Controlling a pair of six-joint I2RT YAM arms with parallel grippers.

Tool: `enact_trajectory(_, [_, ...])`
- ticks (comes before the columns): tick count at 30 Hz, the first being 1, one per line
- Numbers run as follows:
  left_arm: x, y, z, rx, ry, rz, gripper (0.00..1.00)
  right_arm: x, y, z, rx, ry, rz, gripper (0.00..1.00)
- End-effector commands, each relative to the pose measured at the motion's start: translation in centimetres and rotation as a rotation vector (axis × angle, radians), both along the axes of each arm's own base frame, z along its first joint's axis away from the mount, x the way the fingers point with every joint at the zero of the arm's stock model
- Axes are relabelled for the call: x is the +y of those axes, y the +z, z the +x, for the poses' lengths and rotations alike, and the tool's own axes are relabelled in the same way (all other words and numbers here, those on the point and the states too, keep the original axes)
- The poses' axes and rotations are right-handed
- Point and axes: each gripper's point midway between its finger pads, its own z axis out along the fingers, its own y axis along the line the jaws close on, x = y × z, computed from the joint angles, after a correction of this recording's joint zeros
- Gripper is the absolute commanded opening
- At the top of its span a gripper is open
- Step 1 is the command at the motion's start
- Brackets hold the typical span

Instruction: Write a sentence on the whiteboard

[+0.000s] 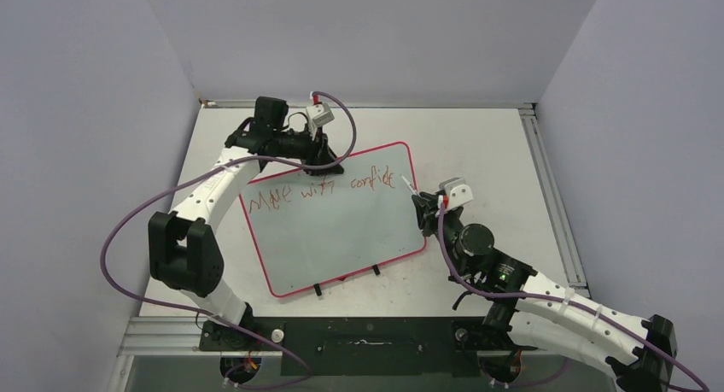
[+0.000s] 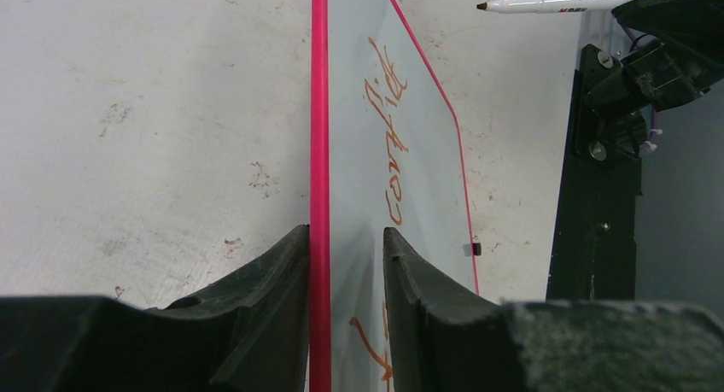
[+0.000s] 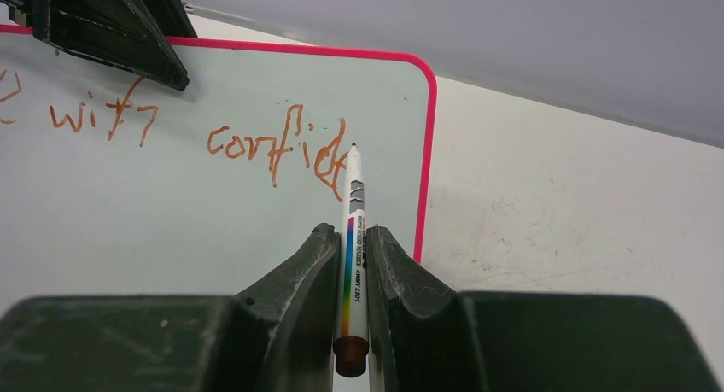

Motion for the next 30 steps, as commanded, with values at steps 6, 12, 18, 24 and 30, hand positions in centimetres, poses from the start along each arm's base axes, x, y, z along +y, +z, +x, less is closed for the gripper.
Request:
enact_trajectory(6, [-1.3, -0.3, -1.3, 0.191, -0.056, -0.026, 0.35, -0.2, 1.8, 0.0, -0.043, -0.001, 0.066, 0.05])
enact_trajectory(12, [-2.1, 0.2, -1.1, 0.211, -0.077, -0.011, 0.34, -0.5, 1.7, -0.1, -0.047, -0.006, 0.061, 0.05])
enact_trajectory(18, [-2.3, 0.8, -1.7, 0.214, -0.097, -0.011, 0.33, -1.0, 1.9, -0.2, -0.052, -0.014, 0.063, 0.05])
enact_trajectory(24, [-2.2, 2.0, -2.6, 0.181, -0.116, -0.035, 0.30, -1.1, 2.0, -0.3, -0.048, -0.014, 0.059, 0.05])
enact_trajectory(30, [-2.2, 2.7, -3.1, 0.172, -0.129, -0.059, 0.27, -1.0, 2.2, -0.4, -0.046, -0.007, 0.069, 0.05])
